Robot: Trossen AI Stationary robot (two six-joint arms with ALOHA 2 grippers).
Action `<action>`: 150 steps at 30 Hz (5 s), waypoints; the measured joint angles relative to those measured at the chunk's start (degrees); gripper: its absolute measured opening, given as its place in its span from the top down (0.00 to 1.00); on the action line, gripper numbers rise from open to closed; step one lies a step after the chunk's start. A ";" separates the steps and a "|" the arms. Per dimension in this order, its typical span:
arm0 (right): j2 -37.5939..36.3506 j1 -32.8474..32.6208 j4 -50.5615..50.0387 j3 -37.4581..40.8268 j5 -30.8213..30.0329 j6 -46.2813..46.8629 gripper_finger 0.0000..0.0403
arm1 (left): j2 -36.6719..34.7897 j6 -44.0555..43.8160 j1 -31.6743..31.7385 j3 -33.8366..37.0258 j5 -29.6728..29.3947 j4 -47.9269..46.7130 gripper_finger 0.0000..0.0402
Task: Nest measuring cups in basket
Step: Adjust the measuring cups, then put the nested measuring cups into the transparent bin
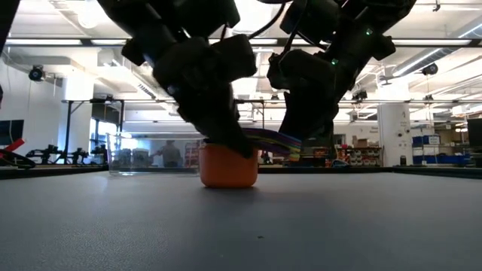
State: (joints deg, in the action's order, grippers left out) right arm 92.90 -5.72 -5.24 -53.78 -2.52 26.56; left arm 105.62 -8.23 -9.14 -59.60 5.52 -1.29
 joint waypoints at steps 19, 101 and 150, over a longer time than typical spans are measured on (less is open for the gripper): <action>0.00 -0.04 -1.01 0.22 0.17 -0.67 0.98 | 8.63 2.82 0.19 -14.72 -3.15 -14.11 1.00; -1.31 -4.43 -15.46 -9.96 -5.01 -0.43 0.08 | -46.33 -6.03 -0.40 36.90 -11.04 26.31 1.00; 11.62 -4.37 -21.92 -15.43 -3.49 -3.54 0.73 | -45.88 -6.05 -0.40 36.90 -12.55 25.21 1.00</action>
State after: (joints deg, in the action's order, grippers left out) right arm 104.52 -10.09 -27.16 -69.21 -6.02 23.02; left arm 59.74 -14.28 -9.54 -22.70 -7.03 23.92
